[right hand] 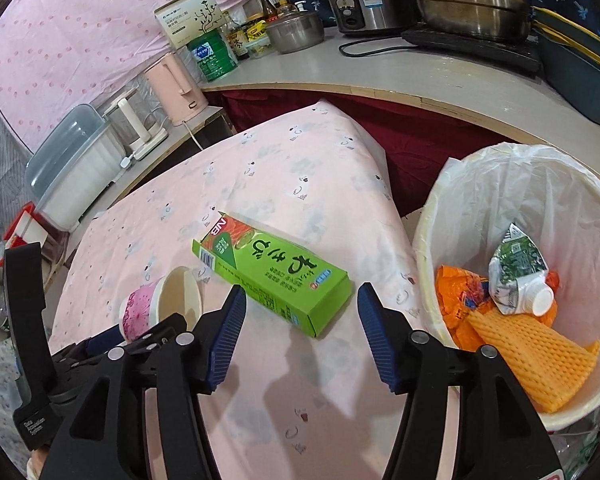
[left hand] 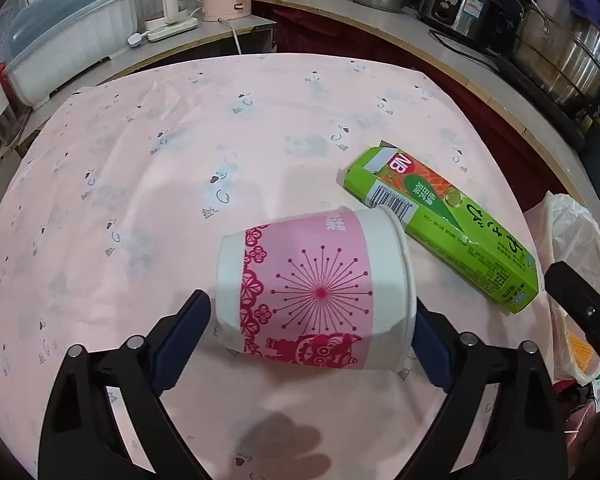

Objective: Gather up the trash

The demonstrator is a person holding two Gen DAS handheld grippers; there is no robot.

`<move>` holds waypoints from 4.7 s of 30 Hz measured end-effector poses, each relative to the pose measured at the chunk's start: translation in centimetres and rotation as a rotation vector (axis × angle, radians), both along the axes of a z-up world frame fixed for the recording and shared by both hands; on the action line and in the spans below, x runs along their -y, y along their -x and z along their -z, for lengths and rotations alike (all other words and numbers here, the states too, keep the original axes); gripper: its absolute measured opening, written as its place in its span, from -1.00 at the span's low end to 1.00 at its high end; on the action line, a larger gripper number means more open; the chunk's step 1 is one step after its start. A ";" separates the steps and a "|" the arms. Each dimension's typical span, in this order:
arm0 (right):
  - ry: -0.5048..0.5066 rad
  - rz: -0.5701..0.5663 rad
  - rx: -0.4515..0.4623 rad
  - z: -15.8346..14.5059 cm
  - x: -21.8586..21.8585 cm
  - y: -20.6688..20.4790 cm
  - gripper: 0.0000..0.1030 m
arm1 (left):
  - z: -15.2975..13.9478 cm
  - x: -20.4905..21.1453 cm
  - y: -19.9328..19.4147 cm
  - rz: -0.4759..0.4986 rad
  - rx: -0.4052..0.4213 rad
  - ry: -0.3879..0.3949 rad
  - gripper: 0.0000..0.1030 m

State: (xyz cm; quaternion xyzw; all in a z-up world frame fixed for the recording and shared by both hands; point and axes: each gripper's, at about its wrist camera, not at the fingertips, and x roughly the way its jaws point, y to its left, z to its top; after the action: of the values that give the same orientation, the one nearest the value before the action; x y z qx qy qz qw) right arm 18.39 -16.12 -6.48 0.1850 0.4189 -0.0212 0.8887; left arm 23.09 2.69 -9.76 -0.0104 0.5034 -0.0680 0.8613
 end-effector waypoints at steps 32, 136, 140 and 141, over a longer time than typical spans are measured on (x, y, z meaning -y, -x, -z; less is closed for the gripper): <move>0.142 -0.293 -0.083 3.3 -3.9 -3.8 -0.14 | -0.8 -0.6 -1.1 -0.008 0.002 -0.001 0.65; 0.143 0.167 0.107 -5.5 11.4 15.2 0.33 | -9.2 15.6 12.0 0.303 0.234 -0.058 0.79; 0.179 0.163 0.104 -5.6 10.3 16.0 0.57 | -9.4 14.7 13.0 0.298 0.244 -0.075 0.80; 0.184 0.161 0.103 -5.6 10.1 16.2 0.58 | -9.4 14.5 13.2 0.298 0.243 -0.078 0.81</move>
State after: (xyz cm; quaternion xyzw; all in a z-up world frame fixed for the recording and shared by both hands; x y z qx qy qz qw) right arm 2.19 -26.18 -0.90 0.1367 0.3530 -0.1212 0.9176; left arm 9.90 -11.80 -0.37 0.1057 0.3939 -0.1758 0.8960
